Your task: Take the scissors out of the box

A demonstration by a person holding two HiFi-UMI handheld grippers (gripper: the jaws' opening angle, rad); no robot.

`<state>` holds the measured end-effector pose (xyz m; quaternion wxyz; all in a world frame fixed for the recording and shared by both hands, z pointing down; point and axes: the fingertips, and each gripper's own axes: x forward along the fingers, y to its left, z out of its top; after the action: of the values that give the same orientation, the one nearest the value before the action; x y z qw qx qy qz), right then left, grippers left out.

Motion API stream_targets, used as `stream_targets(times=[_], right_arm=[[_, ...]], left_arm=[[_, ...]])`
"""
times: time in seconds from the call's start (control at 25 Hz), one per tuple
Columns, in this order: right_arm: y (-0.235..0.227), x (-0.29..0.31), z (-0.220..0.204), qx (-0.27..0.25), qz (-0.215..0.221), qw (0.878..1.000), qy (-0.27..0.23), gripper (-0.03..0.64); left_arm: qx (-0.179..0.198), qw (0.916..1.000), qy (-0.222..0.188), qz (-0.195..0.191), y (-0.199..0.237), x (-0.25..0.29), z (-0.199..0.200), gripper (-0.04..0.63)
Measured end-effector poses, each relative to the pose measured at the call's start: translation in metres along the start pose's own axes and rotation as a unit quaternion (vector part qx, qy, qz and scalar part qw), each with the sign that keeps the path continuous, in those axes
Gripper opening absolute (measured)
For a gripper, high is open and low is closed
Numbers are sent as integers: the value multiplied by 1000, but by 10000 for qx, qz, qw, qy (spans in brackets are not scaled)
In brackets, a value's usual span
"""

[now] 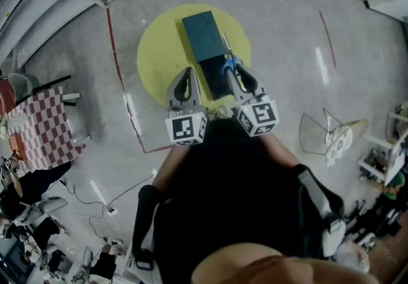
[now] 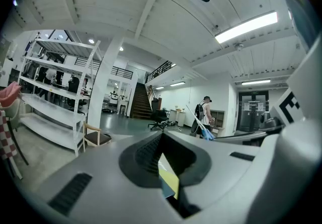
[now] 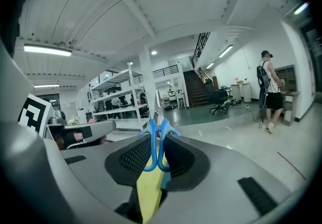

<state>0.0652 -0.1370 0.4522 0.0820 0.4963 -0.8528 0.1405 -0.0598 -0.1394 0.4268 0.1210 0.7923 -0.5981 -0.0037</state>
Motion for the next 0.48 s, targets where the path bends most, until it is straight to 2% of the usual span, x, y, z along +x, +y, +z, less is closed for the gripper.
stream_targets(times=[0.48], right_arm=[[3, -1, -4, -49, 68, 9999, 58, 83]], left_arm=[[11, 10000, 18, 31, -1, -3, -1, -5]])
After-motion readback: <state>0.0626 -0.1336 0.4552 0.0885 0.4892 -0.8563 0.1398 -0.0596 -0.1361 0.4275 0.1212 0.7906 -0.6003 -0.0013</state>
